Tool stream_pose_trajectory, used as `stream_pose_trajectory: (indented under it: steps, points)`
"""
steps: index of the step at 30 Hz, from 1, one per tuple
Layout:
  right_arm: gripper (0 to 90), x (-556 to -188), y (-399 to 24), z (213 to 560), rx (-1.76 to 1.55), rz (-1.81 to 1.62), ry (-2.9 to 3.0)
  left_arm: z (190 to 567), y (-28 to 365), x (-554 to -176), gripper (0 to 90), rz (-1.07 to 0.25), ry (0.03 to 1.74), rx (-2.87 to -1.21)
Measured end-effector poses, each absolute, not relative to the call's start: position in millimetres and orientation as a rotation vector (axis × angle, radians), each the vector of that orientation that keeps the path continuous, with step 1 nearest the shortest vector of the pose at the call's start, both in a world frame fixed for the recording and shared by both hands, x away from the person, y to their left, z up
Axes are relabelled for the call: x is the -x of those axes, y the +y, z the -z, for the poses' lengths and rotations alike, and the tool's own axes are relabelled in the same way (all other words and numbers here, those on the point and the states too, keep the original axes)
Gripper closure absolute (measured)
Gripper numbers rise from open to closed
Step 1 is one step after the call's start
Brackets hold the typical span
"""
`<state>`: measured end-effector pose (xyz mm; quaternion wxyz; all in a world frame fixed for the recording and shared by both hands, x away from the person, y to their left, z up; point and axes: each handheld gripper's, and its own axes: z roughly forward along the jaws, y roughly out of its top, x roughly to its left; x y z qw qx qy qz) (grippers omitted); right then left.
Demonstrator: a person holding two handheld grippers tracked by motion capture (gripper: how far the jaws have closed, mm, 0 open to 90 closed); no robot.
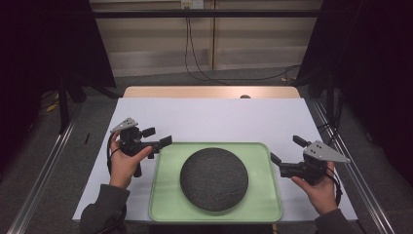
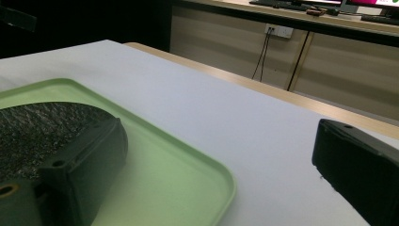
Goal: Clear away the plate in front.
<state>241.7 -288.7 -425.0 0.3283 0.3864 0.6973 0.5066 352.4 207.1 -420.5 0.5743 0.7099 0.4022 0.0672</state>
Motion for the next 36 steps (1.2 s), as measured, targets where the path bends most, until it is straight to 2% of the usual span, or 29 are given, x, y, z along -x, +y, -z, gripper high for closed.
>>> stream_pose_trajectory:
  steps: [21, 25, 36]
  points:
    - [2.6, -243, -289, 425, -1.018, -1.322, 1.815, 416, 237, -349, 5.7, -0.229, 0.950, -1.603]
    - [2.6, -243, -289, 425, -1.018, -1.322, 1.813, 416, 242, -349, 3.9, -0.208, 0.922, -1.584]
    - [2.5, -243, -290, 425, -1.021, -1.325, 1.808, 415, 258, -345, 1.6, -0.271, 0.917, -1.590]
